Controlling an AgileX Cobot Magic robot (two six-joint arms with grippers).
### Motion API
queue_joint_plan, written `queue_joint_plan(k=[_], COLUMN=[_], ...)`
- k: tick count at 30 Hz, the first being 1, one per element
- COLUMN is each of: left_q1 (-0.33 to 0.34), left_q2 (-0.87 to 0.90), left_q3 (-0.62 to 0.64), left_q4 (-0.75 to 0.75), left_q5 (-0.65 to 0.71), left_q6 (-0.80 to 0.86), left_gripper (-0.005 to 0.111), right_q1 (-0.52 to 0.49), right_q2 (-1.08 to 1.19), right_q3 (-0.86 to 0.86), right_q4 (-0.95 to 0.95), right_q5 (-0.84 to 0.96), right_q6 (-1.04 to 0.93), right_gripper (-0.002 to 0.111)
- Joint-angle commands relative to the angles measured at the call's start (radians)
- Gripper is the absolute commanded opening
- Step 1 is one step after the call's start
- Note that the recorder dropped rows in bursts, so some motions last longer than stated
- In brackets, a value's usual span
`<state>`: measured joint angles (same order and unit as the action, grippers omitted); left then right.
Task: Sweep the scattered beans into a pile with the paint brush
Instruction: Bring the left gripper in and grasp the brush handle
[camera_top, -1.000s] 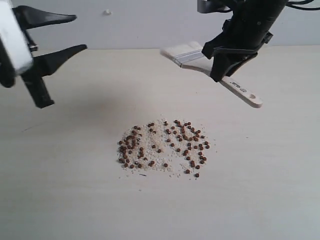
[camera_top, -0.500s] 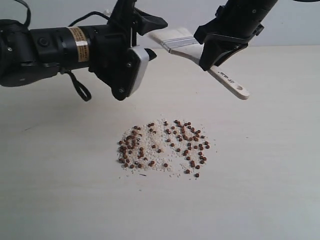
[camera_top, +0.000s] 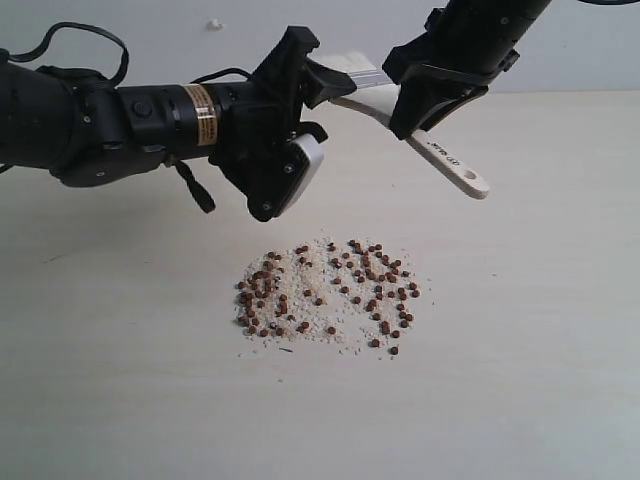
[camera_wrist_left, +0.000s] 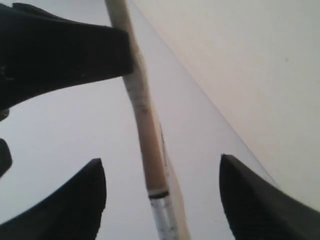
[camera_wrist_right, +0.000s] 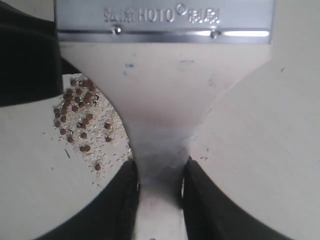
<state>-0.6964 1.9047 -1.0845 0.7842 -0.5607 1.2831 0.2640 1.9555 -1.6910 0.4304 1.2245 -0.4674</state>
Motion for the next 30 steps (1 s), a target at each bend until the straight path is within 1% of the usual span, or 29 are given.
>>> queue_joint_plan(k=[1, 8, 14, 16, 17, 19, 24, 25, 27, 30], left_q1=[-0.021, -0.024, -0.025, -0.025, -0.025, -0.029, -0.03, -0.03, -0.03, -0.03], left_q2=[0.023, 0.08, 0.096, 0.097, 0.097, 0.097, 0.115, 0.12, 0.125, 0.127], left_q3=[-0.044, -0.096, -0.114, -0.124, -0.133, -0.139, -0.139, -0.139, -0.139, -0.139], left_q4=[-0.023, -0.023, -0.023, -0.042, -0.042, -0.042, -0.042, -0.042, -0.068, -0.093], left_q5=[-0.017, -0.017, -0.018, -0.013, -0.013, -0.01, 0.009, 0.009, 0.006, -0.005], left_q6=[0.0, 0.004, 0.025, 0.025, 0.025, 0.023, 0.023, 0.023, 0.023, 0.023], left_gripper=[0.062, 0.062, 0.062, 0.058, 0.052, 0.045, 0.045, 0.043, 0.028, 0.0], right_q1=[0.003, 0.003, 0.003, 0.003, 0.003, 0.003, 0.003, 0.003, 0.003, 0.003], right_q2=[-0.017, -0.017, -0.017, -0.017, -0.017, -0.017, -0.017, -0.017, -0.017, -0.017], right_q3=[-0.011, -0.011, -0.011, -0.011, -0.011, -0.011, -0.011, -0.011, -0.011, -0.011], right_q4=[0.032, 0.042, 0.042, 0.042, 0.042, 0.042, 0.049, 0.049, 0.049, 0.049], right_q5=[-0.003, -0.003, -0.003, -0.003, -0.003, -0.003, -0.003, -0.003, -0.003, -0.003], right_q6=[-0.013, -0.013, -0.018, -0.018, -0.018, -0.018, -0.02, -0.02, -0.02, -0.025], right_gripper=[0.0, 0.0, 0.0, 0.0, 0.0, 0.0, 0.0, 0.0, 0.0, 0.0])
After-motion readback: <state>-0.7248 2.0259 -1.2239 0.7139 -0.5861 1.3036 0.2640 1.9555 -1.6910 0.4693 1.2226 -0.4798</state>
